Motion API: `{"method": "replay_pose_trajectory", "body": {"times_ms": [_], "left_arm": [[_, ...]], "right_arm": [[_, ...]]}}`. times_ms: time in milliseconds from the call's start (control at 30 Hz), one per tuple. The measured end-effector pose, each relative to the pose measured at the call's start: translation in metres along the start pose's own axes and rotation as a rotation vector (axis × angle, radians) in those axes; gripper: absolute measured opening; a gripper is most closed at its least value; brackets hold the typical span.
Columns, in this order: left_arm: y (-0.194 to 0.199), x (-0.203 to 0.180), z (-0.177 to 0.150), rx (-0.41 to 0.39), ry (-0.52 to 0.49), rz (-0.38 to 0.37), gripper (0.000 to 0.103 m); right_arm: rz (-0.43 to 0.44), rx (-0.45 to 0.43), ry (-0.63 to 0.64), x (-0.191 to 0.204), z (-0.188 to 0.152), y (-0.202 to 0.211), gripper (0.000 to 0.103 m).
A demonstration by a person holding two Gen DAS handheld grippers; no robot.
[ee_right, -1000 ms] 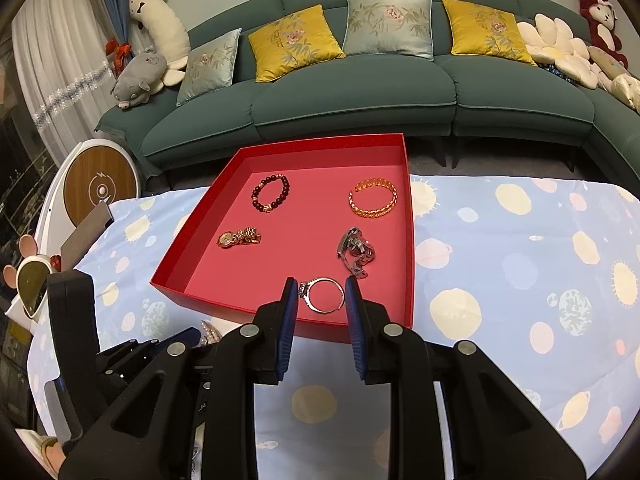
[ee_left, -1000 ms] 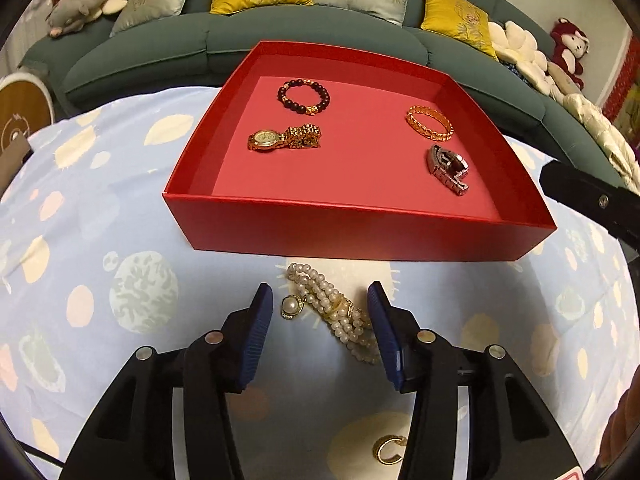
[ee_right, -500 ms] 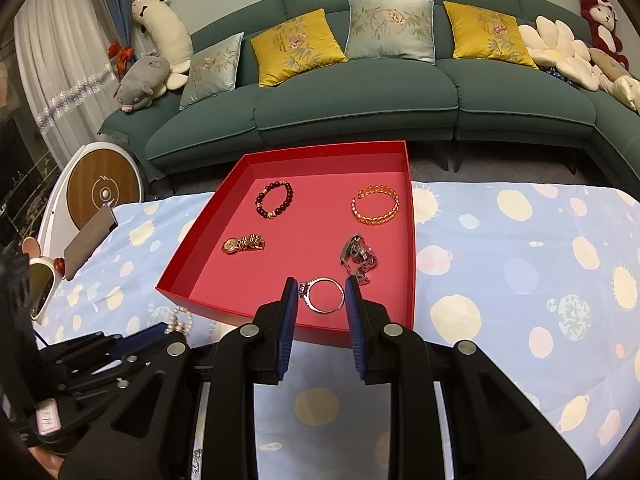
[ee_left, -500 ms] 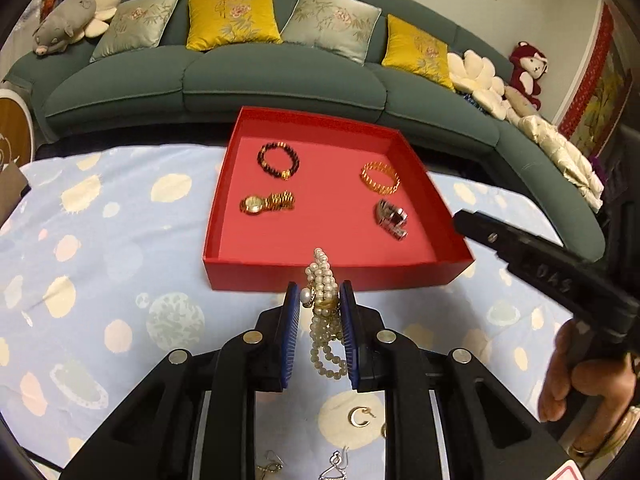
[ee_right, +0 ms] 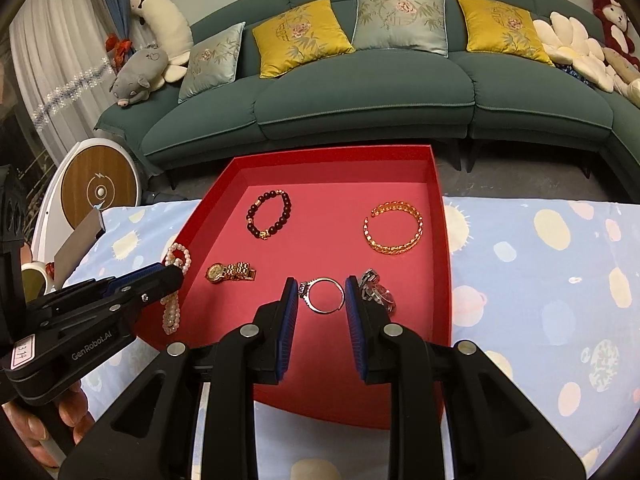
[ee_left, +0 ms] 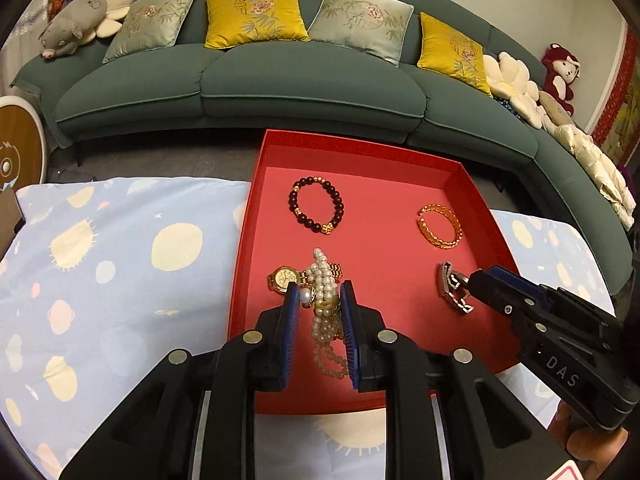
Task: Organize jewelry
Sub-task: 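Lower the ring and necklace into the red tray and open both tools, then grasp a silver drop earring with the left tool while the right tool approaches the other silver earring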
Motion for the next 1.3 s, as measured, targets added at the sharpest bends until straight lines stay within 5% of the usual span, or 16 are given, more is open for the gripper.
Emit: {"method": "replay_pose_trajectory", "body": {"times_ms": [167, 233, 267, 500, 700, 967, 1300], "left_arm": [[-0.002, 0.017, -0.005, -0.005, 0.077, -0.023, 0.024], [0.008, 0.024, -0.001, -0.028, 0.132, -0.039, 0.048], [0.017, 0.025, 0.002, -0.052, 0.160, -0.068, 0.049], [0.100, 0.015, 0.005, -0.163, 0.175, -0.088, 0.050], [0.161, 0.000, -0.028, -0.194, 0.131, -0.023, 0.062], [0.178, -0.011, -0.103, -0.120, 0.035, 0.091, 0.064], [0.127, -0.008, -0.169, 0.055, -0.084, 0.094, 0.064]], "right_arm": [[0.013, 0.016, 0.002, 0.008, 0.001, -0.019, 0.025], [0.007, 0.009, -0.024, 0.006, 0.004, -0.018, 0.034], [0.004, -0.008, -0.037, 0.003, 0.007, -0.013, 0.040], [0.002, -0.168, -0.072, -0.026, 0.030, 0.089, 0.051], [-0.061, -0.267, -0.068, -0.053, 0.006, 0.180, 0.058], [-0.055, -0.190, -0.024, -0.047, -0.076, 0.201, 0.058], [-0.045, -0.069, 0.060, -0.021, -0.142, 0.174, 0.058]]}}
Point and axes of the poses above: each gripper's, at about its wrist camera, not at the fingertips, and y roughly against the way its jaws point, x to its left, z to its top, the point moved 7 cm from there along -y, roughly the way its jaws point, and after that the axes turned 15 degrees about -z, right-handed, at the moved point
